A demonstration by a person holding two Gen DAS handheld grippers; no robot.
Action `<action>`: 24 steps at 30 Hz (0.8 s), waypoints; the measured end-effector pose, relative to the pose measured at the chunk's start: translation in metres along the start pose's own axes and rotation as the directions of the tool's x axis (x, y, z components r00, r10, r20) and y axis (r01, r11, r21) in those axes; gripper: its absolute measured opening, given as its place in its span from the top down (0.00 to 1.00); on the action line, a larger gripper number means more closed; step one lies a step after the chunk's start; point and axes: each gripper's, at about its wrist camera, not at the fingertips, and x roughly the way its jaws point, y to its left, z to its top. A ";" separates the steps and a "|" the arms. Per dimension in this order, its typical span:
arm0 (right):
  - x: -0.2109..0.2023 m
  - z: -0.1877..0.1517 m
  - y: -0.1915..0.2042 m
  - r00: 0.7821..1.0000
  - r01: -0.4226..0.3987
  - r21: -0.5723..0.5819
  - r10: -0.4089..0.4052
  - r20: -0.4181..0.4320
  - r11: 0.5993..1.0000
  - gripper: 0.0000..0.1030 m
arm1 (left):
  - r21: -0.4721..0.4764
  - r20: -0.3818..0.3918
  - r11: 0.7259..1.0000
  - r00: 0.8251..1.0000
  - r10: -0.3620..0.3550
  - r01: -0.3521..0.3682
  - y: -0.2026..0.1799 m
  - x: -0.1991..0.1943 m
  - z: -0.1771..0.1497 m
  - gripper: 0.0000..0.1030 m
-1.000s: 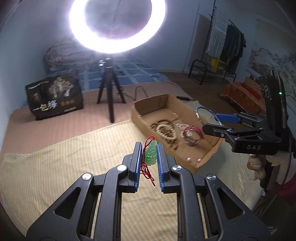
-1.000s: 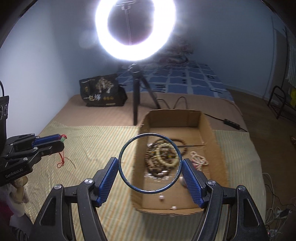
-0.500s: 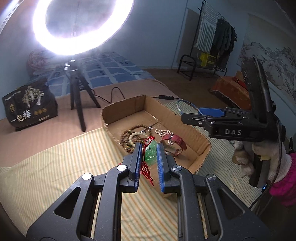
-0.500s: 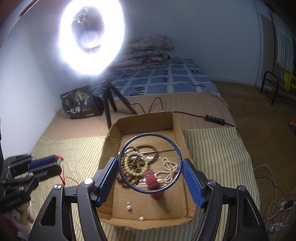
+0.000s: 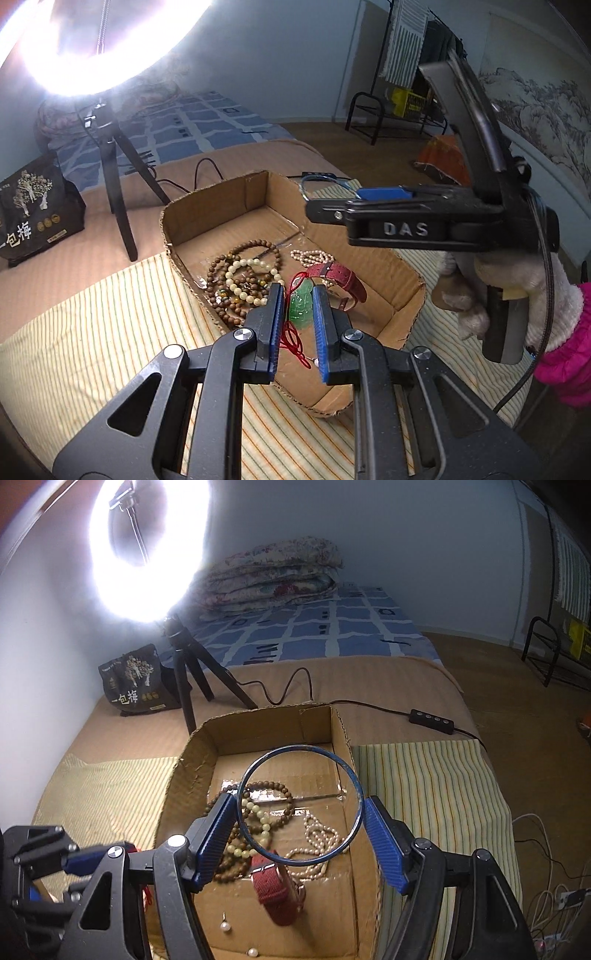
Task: Organize jewelry
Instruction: 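Carry the jade pendant and blue bangle over the box with both tools, then open both tools to drop the pendant and bangle into the box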
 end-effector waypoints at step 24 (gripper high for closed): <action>0.031 0.007 0.010 0.999 -0.020 -0.023 0.019 -0.044 1.000 0.30 | 0.035 -0.025 0.999 1.000 -0.014 0.015 -0.008 0.017 -0.003 0.86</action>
